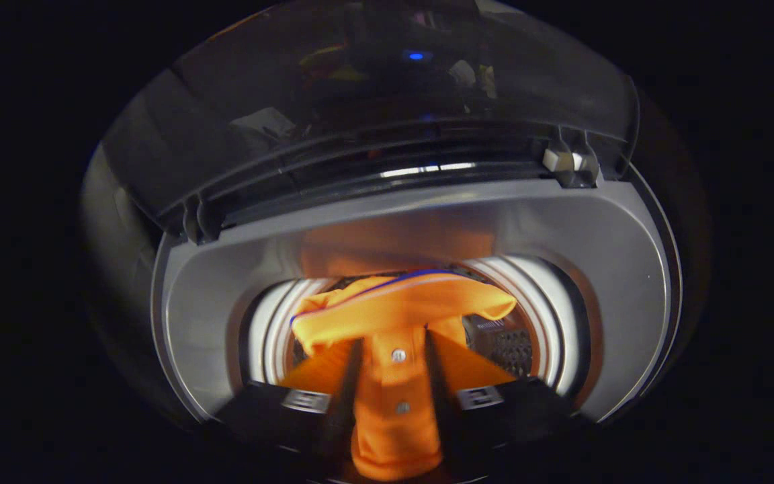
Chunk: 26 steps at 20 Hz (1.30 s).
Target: Put the clothes into the washing machine and then close the washing machine lid.
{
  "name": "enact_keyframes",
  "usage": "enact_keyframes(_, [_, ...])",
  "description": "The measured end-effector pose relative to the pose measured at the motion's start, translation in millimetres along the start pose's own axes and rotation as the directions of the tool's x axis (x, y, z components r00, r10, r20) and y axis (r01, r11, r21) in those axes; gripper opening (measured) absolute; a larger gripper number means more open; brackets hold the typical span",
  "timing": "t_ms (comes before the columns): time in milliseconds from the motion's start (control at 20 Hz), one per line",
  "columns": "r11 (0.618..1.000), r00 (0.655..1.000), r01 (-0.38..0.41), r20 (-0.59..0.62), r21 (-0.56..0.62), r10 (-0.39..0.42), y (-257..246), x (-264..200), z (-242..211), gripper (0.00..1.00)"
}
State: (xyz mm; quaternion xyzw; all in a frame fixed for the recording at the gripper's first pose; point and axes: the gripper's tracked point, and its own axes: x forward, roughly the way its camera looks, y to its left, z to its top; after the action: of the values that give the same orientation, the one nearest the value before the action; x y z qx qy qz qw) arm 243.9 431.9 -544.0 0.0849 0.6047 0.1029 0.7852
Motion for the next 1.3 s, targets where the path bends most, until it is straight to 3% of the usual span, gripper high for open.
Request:
enact_keyframes(200, [1.0, 1.0, -0.025, 0.015, -0.001, 0.025, 2.5, -7.9, -1.4, 0.99])
enact_keyframes(550, [0.997, 0.999, -0.011, 0.044, -0.072, 0.014, 1.1, -19.5, 6.1, 0.99])
enact_keyframes(850, [0.998, 0.996, -0.05, 0.073, -0.031, 0.052, 11.7, -37.4, 6.0, 0.99])
enact_keyframes(1100, [0.994, 0.969, -0.055, 0.237, -0.094, 0.076, 19.1, -99.1, 23.6, 0.99])
enact_keyframes(1300, [0.99, 0.916, -0.074, 0.385, -0.119, 0.115, 34.7, -176.0, 47.5, 0.99])
